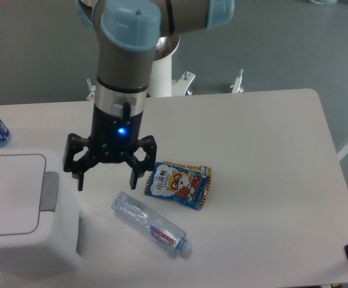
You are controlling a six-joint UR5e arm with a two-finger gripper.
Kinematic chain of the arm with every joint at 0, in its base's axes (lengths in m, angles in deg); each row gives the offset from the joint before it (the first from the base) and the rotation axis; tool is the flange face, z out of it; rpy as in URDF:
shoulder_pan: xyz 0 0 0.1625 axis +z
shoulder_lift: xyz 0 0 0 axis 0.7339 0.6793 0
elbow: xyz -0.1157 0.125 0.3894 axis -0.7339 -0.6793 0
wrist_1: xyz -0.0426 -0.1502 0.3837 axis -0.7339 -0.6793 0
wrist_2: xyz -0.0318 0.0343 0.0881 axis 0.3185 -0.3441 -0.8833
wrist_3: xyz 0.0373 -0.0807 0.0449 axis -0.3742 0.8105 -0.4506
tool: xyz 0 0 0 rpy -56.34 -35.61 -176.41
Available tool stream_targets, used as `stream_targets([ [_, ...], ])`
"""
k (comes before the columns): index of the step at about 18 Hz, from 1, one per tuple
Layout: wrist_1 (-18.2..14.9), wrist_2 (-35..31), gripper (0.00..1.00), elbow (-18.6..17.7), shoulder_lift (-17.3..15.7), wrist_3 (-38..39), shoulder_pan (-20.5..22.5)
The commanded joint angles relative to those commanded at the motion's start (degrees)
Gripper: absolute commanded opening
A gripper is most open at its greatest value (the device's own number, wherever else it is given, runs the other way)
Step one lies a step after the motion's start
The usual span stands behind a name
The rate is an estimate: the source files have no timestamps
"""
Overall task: Open the trash can
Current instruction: 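Move the open gripper toward the trash can lid's grey handle, then lower the gripper onto the grey handle and push the lid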
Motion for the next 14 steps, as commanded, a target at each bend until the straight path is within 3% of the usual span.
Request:
stream_targets([
  [14, 0.17, -0.35, 1.0, -0.35, 1.06, 0.0, -1.41],
])
